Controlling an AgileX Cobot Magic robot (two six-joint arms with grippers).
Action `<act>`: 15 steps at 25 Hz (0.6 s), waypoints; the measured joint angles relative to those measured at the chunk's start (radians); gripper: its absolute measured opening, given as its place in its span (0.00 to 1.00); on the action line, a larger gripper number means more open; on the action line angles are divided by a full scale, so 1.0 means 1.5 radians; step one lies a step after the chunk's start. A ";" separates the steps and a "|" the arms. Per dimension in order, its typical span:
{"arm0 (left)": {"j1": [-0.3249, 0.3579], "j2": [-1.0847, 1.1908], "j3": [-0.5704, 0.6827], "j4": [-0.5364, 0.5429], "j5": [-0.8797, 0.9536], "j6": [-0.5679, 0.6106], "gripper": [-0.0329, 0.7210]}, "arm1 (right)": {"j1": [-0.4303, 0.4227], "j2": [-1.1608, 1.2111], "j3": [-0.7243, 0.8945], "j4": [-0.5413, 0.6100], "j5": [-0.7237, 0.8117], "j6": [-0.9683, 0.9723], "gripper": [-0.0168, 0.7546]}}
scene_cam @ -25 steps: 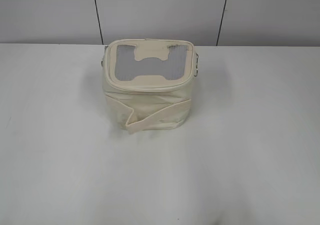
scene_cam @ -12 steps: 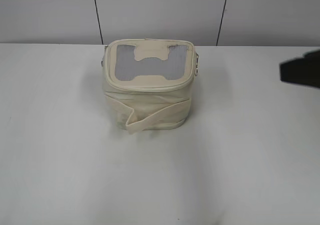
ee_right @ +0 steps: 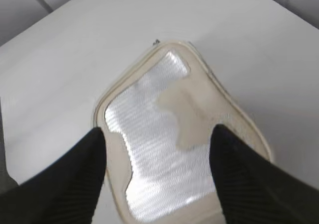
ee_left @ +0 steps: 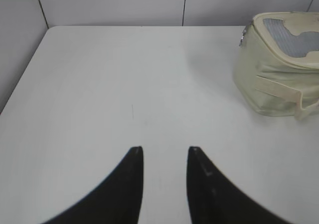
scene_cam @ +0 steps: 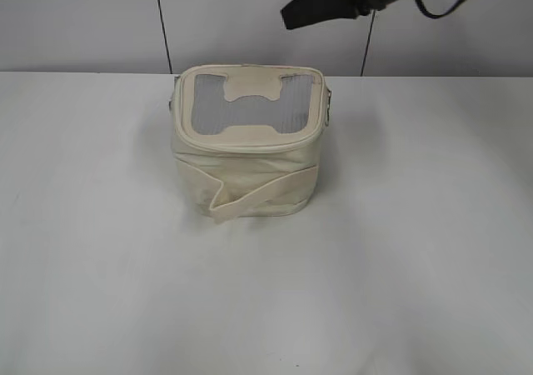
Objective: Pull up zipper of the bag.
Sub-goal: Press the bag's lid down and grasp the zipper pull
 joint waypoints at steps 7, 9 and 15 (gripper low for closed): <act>0.000 0.000 0.000 0.000 0.000 0.000 0.36 | 0.066 0.253 -0.404 -0.073 0.093 0.126 0.68; 0.000 0.000 0.000 0.000 0.000 0.000 0.36 | 0.081 0.291 -0.460 -0.078 0.096 0.139 0.68; 0.000 0.000 0.000 0.000 0.000 0.000 0.36 | 0.117 0.334 -0.492 -0.096 0.079 0.143 0.68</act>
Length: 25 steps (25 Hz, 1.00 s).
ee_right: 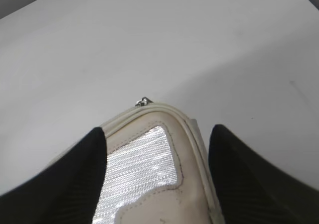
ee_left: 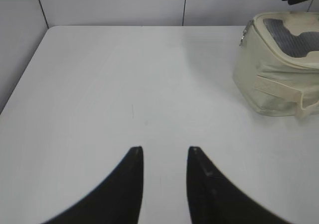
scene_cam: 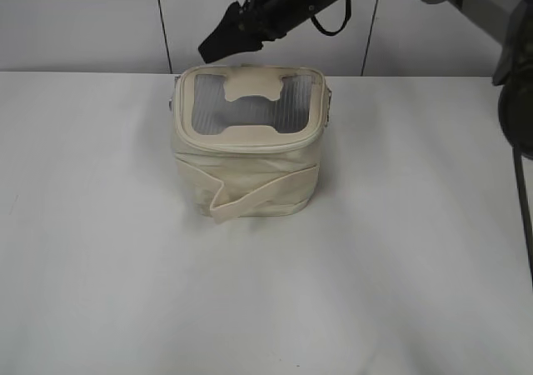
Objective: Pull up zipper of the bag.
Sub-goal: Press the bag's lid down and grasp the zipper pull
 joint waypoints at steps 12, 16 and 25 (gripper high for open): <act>-0.001 0.096 -0.011 -0.018 -0.034 0.000 0.36 | 0.004 0.038 -0.003 -0.050 -0.028 0.026 0.44; -0.008 0.251 -0.036 -0.141 -0.123 0.041 0.36 | 0.007 0.038 -0.003 -0.053 -0.025 0.027 0.11; 0.016 0.784 -0.201 -0.710 -0.161 0.627 0.40 | 0.007 0.038 -0.003 -0.055 -0.019 0.029 0.09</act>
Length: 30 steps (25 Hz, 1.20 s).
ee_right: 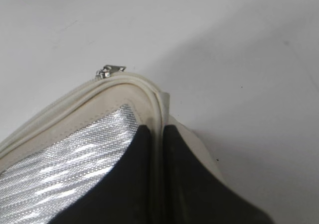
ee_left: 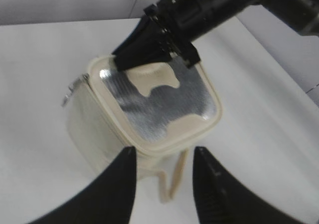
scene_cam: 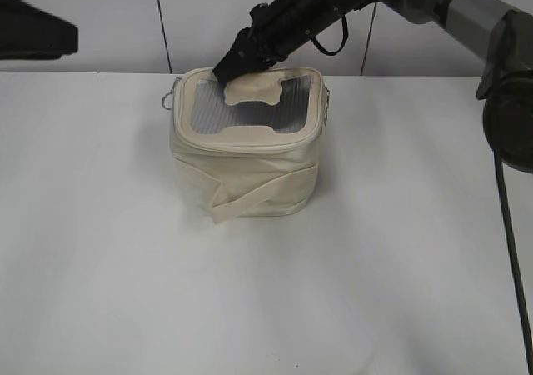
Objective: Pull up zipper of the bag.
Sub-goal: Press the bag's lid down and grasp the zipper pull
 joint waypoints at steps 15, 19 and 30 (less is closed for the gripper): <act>-0.057 0.432 -0.167 -0.014 -0.216 0.497 0.60 | 0.000 0.000 -0.001 0.000 0.013 0.011 0.08; -0.081 0.460 -0.169 -0.063 -0.246 0.542 0.60 | 0.000 0.000 -0.001 0.000 0.013 0.013 0.08; -0.089 0.495 -0.195 -0.178 -0.243 0.653 0.59 | 0.000 0.000 -0.001 0.000 0.014 0.015 0.08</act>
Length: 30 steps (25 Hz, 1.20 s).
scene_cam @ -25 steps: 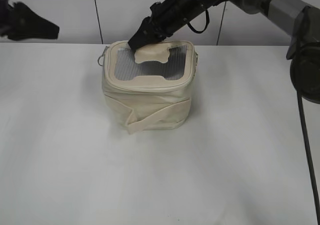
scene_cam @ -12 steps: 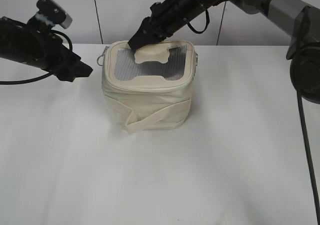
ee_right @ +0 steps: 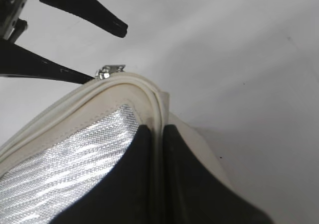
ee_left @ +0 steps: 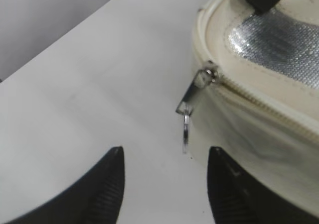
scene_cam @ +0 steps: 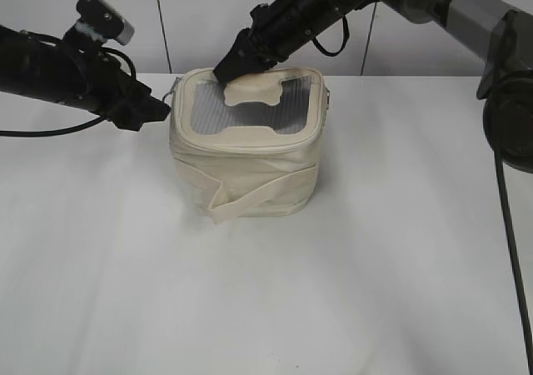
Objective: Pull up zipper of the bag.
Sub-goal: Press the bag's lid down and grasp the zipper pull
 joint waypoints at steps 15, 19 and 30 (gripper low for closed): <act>-0.030 0.068 -0.085 -0.003 0.009 0.006 0.16 | 0.000 0.000 -0.001 -0.001 0.001 0.002 0.08; -0.032 0.064 -0.085 0.048 0.002 -0.024 0.06 | 0.000 0.000 -0.001 -0.002 0.001 0.009 0.08; -0.032 -0.058 -0.019 0.318 0.003 -0.311 0.06 | 0.000 0.000 -0.001 -0.003 -0.002 0.062 0.08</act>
